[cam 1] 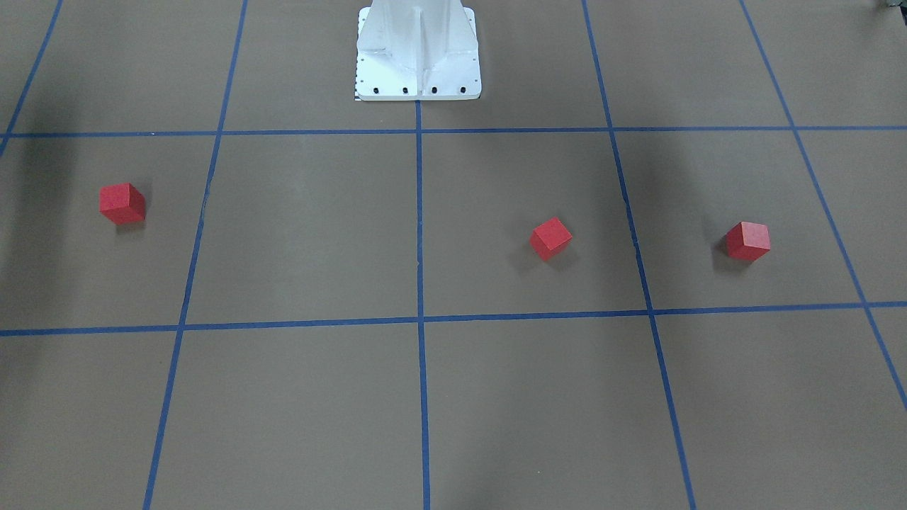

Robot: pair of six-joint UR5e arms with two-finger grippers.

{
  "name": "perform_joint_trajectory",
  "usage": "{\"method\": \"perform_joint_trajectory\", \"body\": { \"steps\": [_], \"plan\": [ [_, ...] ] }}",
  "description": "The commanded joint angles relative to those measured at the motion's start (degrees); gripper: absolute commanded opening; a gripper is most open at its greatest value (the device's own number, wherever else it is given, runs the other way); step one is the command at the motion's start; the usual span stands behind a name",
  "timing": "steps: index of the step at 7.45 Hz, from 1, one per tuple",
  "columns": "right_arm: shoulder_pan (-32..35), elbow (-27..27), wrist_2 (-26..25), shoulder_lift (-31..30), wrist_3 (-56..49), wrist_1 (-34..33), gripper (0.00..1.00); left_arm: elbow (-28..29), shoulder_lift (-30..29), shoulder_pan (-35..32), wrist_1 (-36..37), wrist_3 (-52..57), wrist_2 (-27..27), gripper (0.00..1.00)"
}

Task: Form red blocks into L shape at center
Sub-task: 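Reach the right gripper toward the red cube on the far right side, then close the right gripper on the red cube and lift it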

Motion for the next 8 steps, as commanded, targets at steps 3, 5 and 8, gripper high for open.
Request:
{"method": "perform_joint_trajectory", "body": {
  "steps": [3,5,8],
  "plan": [
    [-22.23,10.26,-12.91,-3.66,31.38,1.42,1.00,0.09,-0.03,0.09,0.00,-0.01,0.00,1.00],
    [-33.30,11.07,-21.15,-7.59,44.05,9.01,1.00,0.09,0.06,0.09,-0.09,0.08,0.00,1.00],
    [-37.67,9.24,-24.11,-9.81,46.93,14.67,0.99,0.09,0.41,0.09,-1.23,-0.01,0.00,1.00]
  ]
}}
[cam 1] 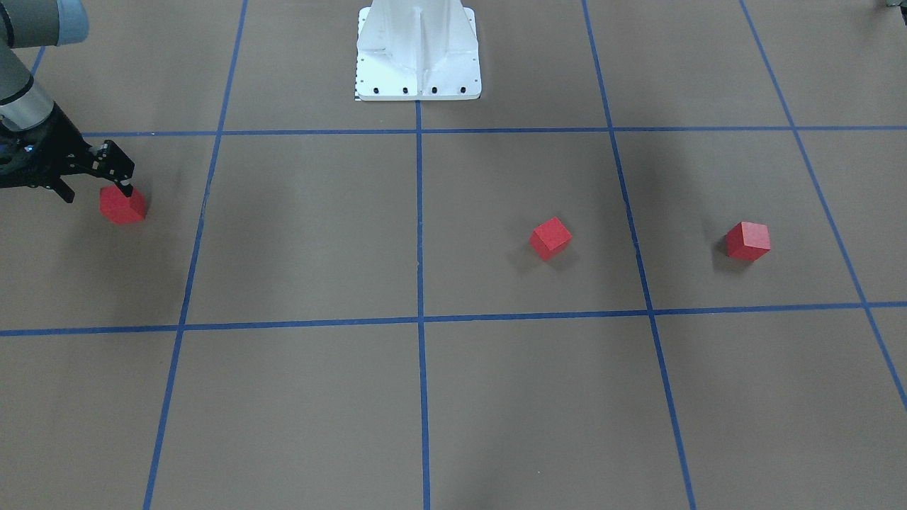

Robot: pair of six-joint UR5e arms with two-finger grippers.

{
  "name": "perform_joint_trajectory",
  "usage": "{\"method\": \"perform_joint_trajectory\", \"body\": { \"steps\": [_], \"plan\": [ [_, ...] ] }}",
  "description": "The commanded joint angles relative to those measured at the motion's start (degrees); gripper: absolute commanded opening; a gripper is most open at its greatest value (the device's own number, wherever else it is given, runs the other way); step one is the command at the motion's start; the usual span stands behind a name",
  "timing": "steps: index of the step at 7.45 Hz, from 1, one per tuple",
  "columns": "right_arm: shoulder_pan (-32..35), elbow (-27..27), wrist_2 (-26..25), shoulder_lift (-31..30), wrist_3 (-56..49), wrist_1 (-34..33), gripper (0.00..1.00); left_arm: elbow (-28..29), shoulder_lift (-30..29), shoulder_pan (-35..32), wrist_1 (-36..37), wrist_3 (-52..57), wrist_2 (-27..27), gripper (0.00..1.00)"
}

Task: Form red blocks into L shape at center
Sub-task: 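Close the right gripper on the red cube and lift it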

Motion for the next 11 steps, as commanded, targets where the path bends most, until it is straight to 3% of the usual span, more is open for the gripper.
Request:
{"method": "perform_joint_trajectory", "body": {
  "steps": [1,6,7,10,11],
  "plan": [
    [-1.04,-3.01,-0.44,-1.44,0.26,6.26,0.99,-0.04,0.18,0.00,-0.34,-0.03,0.00,1.00],
    [-2.79,-5.40,-0.79,-1.09,-0.71,6.56,0.89,-0.04,0.88,0.00,-1.31,0.06,0.00,1.00],
    [-2.89,-5.40,-0.79,-1.09,-0.71,6.56,0.77,-0.04,0.88,0.00,-1.31,0.14,-0.09,1.00],
    [-3.33,-5.05,-0.79,-0.74,-0.80,6.39,0.00,-0.13,1.32,0.00,-1.31,0.14,0.00,1.00],
    [-3.59,-4.27,-0.79,0.56,-0.98,5.95,0.00,0.05,1.49,0.00,-2.00,0.14,0.00,1.00]
  ]
}}
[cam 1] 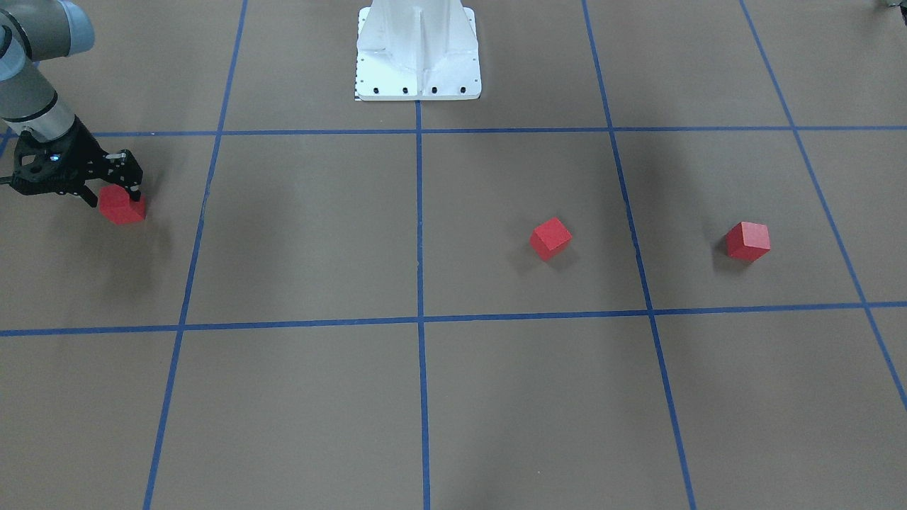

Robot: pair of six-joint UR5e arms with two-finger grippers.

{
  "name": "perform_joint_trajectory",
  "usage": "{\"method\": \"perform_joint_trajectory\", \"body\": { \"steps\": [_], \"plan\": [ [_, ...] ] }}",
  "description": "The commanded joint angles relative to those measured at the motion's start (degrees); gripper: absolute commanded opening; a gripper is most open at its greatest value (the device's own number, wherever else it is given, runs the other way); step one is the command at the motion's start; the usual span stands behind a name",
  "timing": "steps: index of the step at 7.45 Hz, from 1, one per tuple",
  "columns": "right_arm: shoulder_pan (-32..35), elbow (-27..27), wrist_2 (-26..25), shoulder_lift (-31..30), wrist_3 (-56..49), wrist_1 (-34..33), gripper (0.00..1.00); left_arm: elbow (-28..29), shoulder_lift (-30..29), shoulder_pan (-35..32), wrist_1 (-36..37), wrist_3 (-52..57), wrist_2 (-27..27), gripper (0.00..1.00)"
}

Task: Form red blocks into L shape at center
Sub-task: 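Close the right gripper on the red cube and lift it, then carry the red cube with the right gripper to the table center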

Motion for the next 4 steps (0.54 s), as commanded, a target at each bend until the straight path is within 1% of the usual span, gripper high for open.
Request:
{"method": "perform_joint_trajectory", "body": {
  "steps": [1,2,3,4],
  "plan": [
    [-0.10,0.30,0.17,4.83,-0.14,-1.24,0.00,0.11,0.25,0.00,-0.62,0.00,0.00,1.00],
    [0.77,0.64,0.18,12.96,-0.14,-9.25,0.00,0.11,0.34,0.00,-0.62,0.00,0.00,1.00],
    [0.70,0.73,-0.09,24.52,0.03,-22.65,0.00,0.45,0.69,0.00,-0.80,0.00,-0.08,1.00],
    [-1.31,0.56,-2.52,34.99,0.82,-34.87,0.00,0.54,0.87,0.00,-1.06,0.00,-0.08,1.00]
  ]
}}
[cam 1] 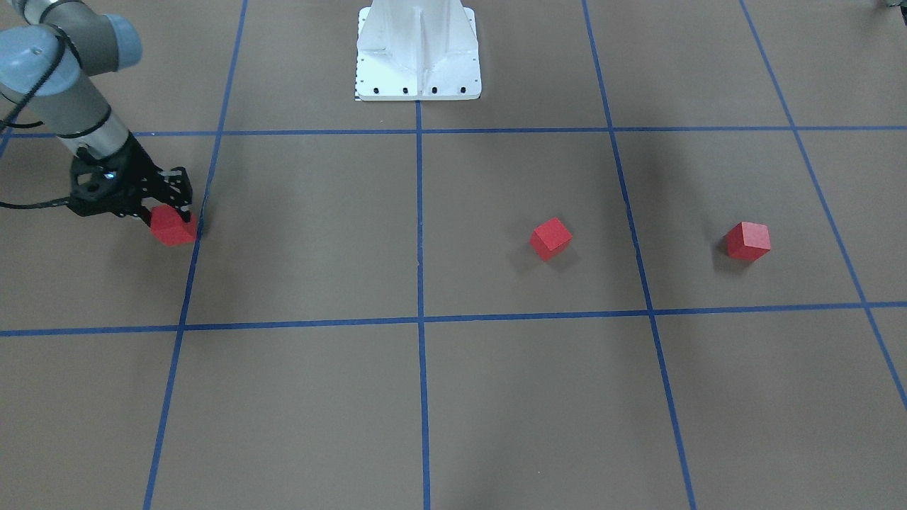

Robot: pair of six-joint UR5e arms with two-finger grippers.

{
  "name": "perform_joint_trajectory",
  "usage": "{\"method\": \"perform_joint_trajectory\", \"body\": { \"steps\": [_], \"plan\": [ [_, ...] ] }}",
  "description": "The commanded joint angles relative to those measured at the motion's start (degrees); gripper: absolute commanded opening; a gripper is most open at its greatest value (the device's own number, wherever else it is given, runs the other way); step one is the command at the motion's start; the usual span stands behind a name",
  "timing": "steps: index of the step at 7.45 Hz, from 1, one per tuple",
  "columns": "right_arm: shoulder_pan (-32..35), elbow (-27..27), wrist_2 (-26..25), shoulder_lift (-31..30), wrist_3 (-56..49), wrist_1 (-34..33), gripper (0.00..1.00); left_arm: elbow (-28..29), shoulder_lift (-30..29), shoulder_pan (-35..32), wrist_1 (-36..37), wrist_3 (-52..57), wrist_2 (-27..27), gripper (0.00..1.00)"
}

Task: Form red blocks into L shape at center
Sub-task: 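Carry the red cube with the right gripper to the table center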

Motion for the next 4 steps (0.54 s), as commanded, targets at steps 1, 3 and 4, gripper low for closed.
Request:
{"method": "perform_joint_trajectory", "body": {
  "steps": [1,3,4],
  "plan": [
    [-4.53,-1.47,-3.12,19.64,3.02,-21.03,0.00,0.52,0.26,0.00,-0.62,0.00,-0.03,1.00],
    [-10.68,-10.22,-8.20,31.08,16.86,-21.28,0.00,0.88,0.26,0.00,-0.71,0.00,-0.03,1.00],
    [-12.97,-13.84,-8.49,34.27,18.67,-21.28,0.00,1.14,0.26,0.00,-0.71,0.00,0.06,1.00]
  ]
}}
